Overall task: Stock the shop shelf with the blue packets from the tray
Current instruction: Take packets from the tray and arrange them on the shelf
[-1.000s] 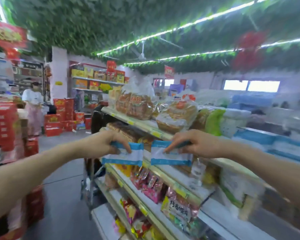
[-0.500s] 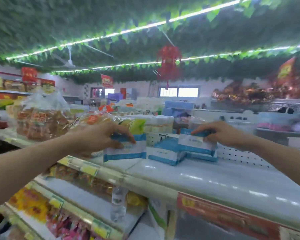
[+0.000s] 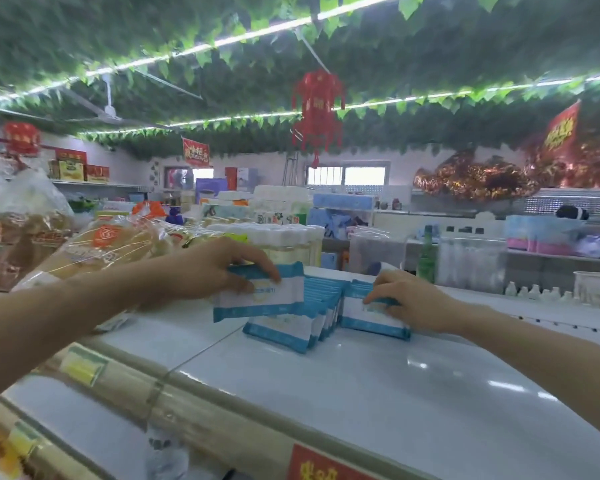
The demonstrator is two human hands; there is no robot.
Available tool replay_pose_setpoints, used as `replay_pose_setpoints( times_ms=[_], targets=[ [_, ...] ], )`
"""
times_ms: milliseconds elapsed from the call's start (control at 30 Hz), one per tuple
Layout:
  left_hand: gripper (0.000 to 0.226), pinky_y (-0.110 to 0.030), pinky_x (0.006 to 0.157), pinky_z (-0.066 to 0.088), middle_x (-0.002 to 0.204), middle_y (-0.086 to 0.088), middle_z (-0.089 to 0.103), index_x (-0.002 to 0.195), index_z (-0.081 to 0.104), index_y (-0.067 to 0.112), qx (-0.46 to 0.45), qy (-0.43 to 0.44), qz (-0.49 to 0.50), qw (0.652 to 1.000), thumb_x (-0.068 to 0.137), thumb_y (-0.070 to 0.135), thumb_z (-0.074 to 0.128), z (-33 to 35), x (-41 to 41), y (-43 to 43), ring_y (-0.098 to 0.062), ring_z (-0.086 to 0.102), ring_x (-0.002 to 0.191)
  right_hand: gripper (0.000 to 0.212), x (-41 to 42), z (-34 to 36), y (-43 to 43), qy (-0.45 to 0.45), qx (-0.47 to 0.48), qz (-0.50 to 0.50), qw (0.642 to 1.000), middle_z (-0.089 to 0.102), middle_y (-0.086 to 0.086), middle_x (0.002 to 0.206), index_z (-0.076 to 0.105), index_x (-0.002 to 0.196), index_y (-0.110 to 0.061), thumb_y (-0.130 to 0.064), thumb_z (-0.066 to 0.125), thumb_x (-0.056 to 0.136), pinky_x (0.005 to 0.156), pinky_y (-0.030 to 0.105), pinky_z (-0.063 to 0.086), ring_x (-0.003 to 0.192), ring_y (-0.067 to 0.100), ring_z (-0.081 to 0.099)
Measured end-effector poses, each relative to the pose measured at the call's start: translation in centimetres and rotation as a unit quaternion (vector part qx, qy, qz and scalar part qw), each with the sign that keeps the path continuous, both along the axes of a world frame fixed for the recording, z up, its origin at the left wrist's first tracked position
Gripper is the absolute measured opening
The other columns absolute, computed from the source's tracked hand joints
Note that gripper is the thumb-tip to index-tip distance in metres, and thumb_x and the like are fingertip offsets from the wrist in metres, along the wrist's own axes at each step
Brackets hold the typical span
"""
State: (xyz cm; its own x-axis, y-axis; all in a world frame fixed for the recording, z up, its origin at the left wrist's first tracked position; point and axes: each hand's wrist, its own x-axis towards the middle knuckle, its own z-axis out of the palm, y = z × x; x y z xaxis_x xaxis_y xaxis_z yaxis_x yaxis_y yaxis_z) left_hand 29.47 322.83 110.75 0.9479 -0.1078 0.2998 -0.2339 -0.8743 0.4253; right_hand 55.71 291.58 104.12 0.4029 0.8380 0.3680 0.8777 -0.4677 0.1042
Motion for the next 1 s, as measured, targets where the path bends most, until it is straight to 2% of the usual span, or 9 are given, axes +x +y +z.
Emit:
replay_pose_setpoints(
  times_ms=[133, 233, 333, 400, 467, 600, 700, 833, 1000],
  targets=[
    [0.039, -0.028, 0.083, 0.060, 0.124, 0.020, 0.065, 0.110, 0.073, 0.048, -0.006, -0.002, -0.035, 0.999, 0.097, 0.012, 0.068, 0.8, 3.6, -2.0, -0.005, 0.067, 0.105, 0.033, 0.3, 0.1, -0.2, -0.101, -0.025, 0.014, 0.994, 0.051, -0.009, 0.121, 0.065, 0.126, -0.045, -0.034, 0.067, 0.095, 0.092, 0.035, 0.044, 0.106, 0.011, 0.046],
    [0.038, -0.024, 0.079, 0.060, 0.126, 0.015, 0.064, 0.111, 0.075, 0.042, -0.014, -0.009, -0.078, 0.997, 0.095, 0.008, 0.070, 1.0, 7.2, -4.6, -0.010, 0.066, 0.108, 0.040, 0.5, 1.1, -1.4, -0.046, 0.011, 0.005, 0.999, 0.053, -0.013, 0.128, 0.065, 0.127, -0.045, -0.027, 0.073, 0.092, 0.102, 0.037, 0.042, 0.114, 0.010, 0.049],
    [0.039, -0.016, 0.078, 0.056, 0.127, 0.017, 0.061, 0.115, 0.075, 0.039, 0.008, -0.007, -0.106, 0.994, 0.094, 0.007, 0.071, 0.5, 11.7, -7.5, -0.009, 0.063, 0.109, 0.040, 0.6, 2.5, -3.2, -0.031, 0.063, -0.023, 0.997, 0.057, -0.012, 0.125, 0.068, 0.122, -0.041, -0.021, 0.076, 0.089, 0.101, 0.041, 0.048, 0.112, 0.010, 0.053],
    [0.040, -0.011, 0.084, 0.053, 0.123, 0.026, 0.060, 0.119, 0.074, 0.037, 0.031, -0.001, -0.130, 0.991, 0.093, 0.007, 0.072, 0.0, 14.3, -9.4, -0.003, 0.061, 0.108, 0.037, 0.7, 3.2, -4.6, -0.037, 0.088, -0.044, 0.994, 0.059, -0.011, 0.122, 0.070, 0.120, -0.039, -0.018, 0.074, 0.090, 0.098, 0.043, 0.051, 0.108, 0.009, 0.055],
    [0.039, -0.003, 0.079, 0.046, 0.116, 0.034, 0.058, 0.121, 0.074, 0.032, 0.049, 0.007, -0.148, 0.988, 0.092, 0.005, 0.072, -0.6, 16.2, -10.8, 0.011, 0.059, 0.100, 0.035, 0.8, 3.8, -6.2, -0.041, 0.113, -0.055, 0.991, 0.060, -0.012, 0.116, 0.071, 0.117, -0.038, -0.016, 0.073, 0.091, 0.097, 0.045, 0.050, 0.105, 0.009, 0.056],
    [0.036, 0.000, 0.078, 0.041, 0.113, 0.028, 0.063, 0.118, 0.076, 0.024, 0.083, 0.036, -0.174, 0.981, 0.091, 0.001, 0.073, -2.3, 18.5, -11.7, 0.019, 0.057, 0.094, 0.035, 0.6, 4.2, -9.3, -0.037, 0.139, -0.063, 0.988, 0.061, -0.012, 0.113, 0.074, 0.116, -0.036, -0.012, 0.073, 0.091, 0.100, 0.044, 0.048, 0.106, 0.011, 0.056],
    [0.036, -0.003, 0.080, 0.045, 0.115, 0.024, 0.065, 0.115, 0.076, 0.028, 0.094, 0.052, -0.165, 0.981, 0.091, 0.002, 0.072, -3.5, 19.5, -11.5, 0.010, 0.060, 0.101, 0.031, 0.7, 4.1, -10.8, -0.040, 0.139, -0.062, 0.988, 0.061, -0.013, 0.111, 0.075, 0.111, -0.037, -0.012, 0.073, 0.091, 0.098, 0.045, 0.049, 0.105, 0.011, 0.057],
    [0.037, -0.013, 0.083, 0.045, 0.116, 0.017, 0.060, 0.110, 0.076, 0.026, 0.109, 0.011, -0.154, 0.982, 0.086, -0.002, 0.075, -4.4, 20.6, -11.8, -0.007, 0.056, 0.106, 0.032, 0.5, 3.7, -11.8, -0.072, 0.126, -0.066, 0.987, 0.062, -0.014, 0.105, 0.077, 0.102, -0.038, -0.009, 0.072, 0.090, 0.089, 0.048, 0.051, 0.098, 0.012, 0.058],
    [0.036, -0.042, 0.102, 0.047, 0.122, 0.010, 0.053, 0.103, 0.074, 0.036, 0.157, -0.020, -0.117, 0.980, 0.082, 0.007, 0.081, -5.0, 20.8, -12.0, -0.016, 0.046, 0.114, 0.031, -1.0, 3.6, -11.6, -0.078, 0.100, -0.072, 0.989, 0.062, -0.016, 0.107, 0.076, 0.102, -0.043, -0.013, 0.069, 0.092, 0.090, 0.044, 0.047, 0.098, 0.008, 0.056]
  ],
)
